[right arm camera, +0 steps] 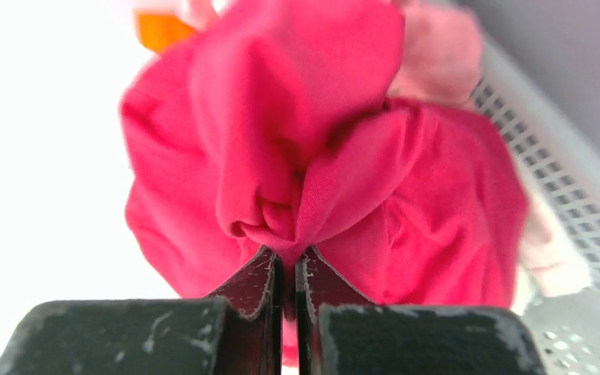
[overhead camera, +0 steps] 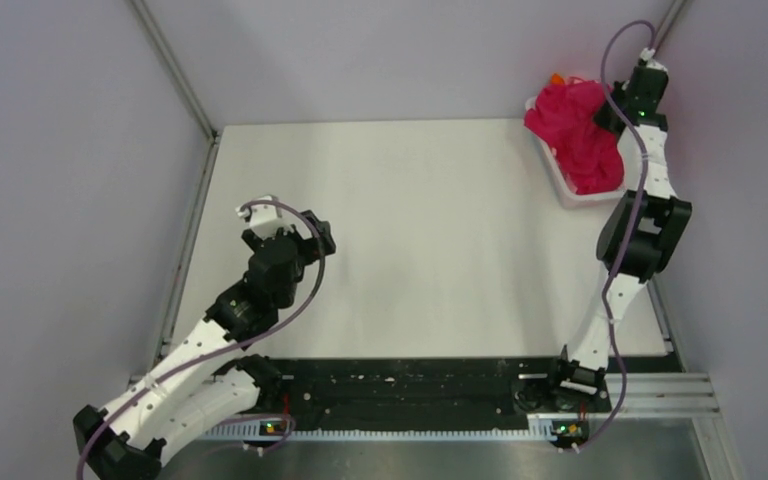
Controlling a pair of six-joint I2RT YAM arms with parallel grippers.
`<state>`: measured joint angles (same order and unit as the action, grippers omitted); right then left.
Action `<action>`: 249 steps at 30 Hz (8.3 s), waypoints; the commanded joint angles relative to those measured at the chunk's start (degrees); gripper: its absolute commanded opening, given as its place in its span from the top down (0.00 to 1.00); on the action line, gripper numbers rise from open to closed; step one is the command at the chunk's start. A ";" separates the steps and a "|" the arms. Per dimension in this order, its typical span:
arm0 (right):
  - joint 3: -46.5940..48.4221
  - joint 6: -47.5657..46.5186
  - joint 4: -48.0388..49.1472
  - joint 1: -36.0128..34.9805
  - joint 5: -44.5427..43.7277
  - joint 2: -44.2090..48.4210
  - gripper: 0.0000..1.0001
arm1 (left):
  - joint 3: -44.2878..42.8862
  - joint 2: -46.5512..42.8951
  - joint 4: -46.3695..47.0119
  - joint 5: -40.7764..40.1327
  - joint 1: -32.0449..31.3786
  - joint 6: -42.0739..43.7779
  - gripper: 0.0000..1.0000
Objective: Fold and stack the t-shirts
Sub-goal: Grab crumpled tshirt from bin with the right arm, then move the tshirt to the center of the board, then flatten out the tshirt
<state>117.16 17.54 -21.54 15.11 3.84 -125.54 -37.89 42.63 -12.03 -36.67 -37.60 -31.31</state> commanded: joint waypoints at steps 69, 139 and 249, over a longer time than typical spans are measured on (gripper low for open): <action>-93.66 27.22 -3.50 -12.87 -17.01 85.72 0.03 | -34.33 61.86 -3.39 31.65 6.74 -5.73 0.18; -14.01 23.37 19.59 -14.65 34.04 50.11 1.00 | -84.95 38.77 -15.26 32.26 18.38 14.71 1.00; -68.43 15.98 22.01 -61.70 4.58 25.34 0.01 | -55.46 82.59 -17.28 37.19 32.61 -7.08 0.01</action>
<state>50.98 30.85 0.99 -36.58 2.09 -97.17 -79.20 112.68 -26.59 -2.28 -5.50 -42.11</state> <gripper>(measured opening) 0.986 0.986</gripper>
